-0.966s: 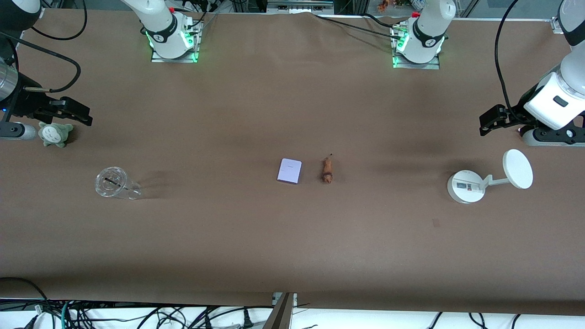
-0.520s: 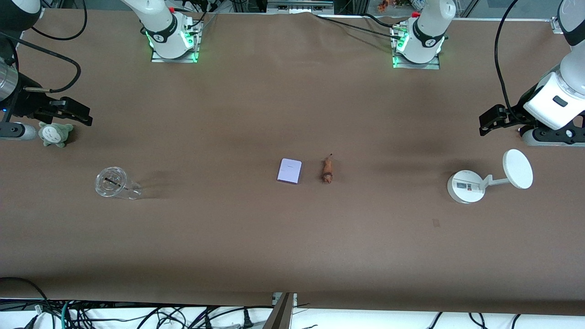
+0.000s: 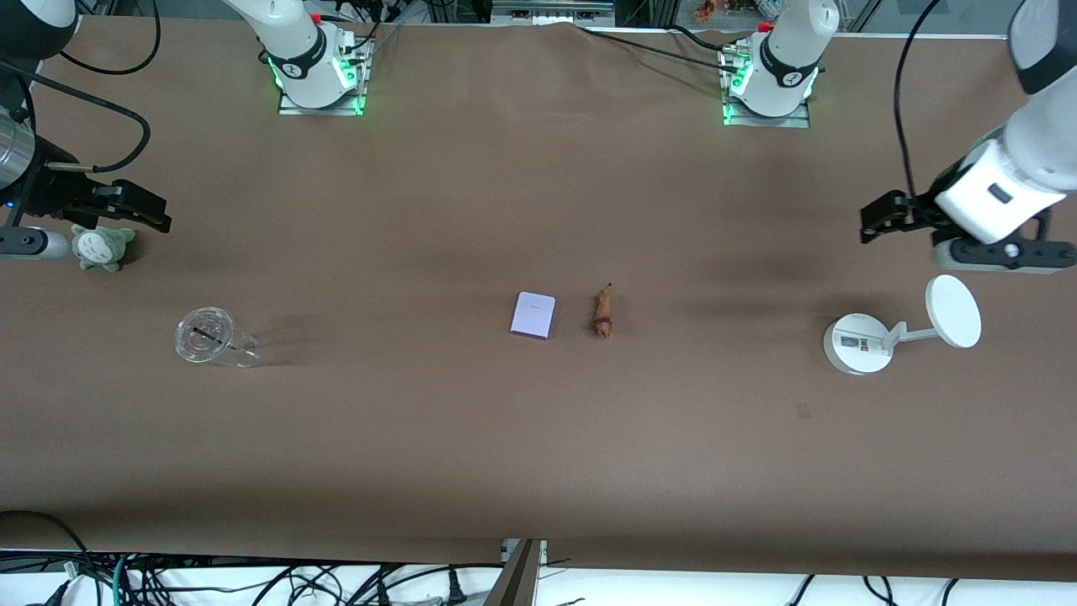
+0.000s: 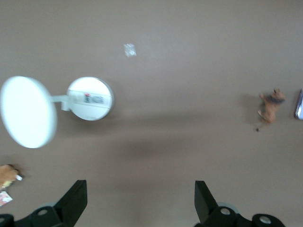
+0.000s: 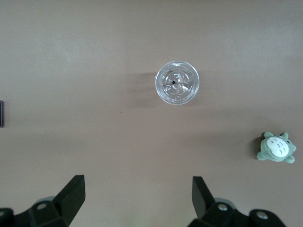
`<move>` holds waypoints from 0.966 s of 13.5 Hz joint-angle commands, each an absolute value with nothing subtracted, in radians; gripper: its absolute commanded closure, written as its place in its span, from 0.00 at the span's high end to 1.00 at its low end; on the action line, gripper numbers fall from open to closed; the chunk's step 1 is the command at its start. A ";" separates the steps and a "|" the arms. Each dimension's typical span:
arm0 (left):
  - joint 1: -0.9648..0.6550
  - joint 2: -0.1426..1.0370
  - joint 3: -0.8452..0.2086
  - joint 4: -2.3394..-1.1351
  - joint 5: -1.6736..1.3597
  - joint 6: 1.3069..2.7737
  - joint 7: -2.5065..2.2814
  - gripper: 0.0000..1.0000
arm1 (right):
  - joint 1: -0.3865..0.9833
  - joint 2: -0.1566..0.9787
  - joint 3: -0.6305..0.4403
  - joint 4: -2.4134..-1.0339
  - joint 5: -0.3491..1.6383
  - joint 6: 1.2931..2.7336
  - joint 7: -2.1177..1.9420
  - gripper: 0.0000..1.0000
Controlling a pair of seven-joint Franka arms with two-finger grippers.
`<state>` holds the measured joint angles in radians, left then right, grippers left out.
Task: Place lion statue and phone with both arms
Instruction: 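Reach the left gripper to the lion statue while the right gripper moves out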
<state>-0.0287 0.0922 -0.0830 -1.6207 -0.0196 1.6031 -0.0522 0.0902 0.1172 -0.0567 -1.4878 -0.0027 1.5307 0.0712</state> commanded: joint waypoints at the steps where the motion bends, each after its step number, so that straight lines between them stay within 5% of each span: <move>1: -0.112 0.142 -0.078 -1.624 -0.041 1.589 -0.052 1.00 | 0.075 0.138 -0.040 -1.470 -0.015 1.516 0.069 1.00; 7: -0.303 0.348 -0.078 -1.634 -0.080 1.878 -0.191 1.00 | 0.077 0.198 -0.038 -1.471 0.000 1.523 0.083 1.00; 13: -0.436 0.474 -0.077 -1.833 -0.063 2.449 -0.391 1.00 | 0.084 0.273 -0.032 -1.470 0.000 1.574 0.071 1.00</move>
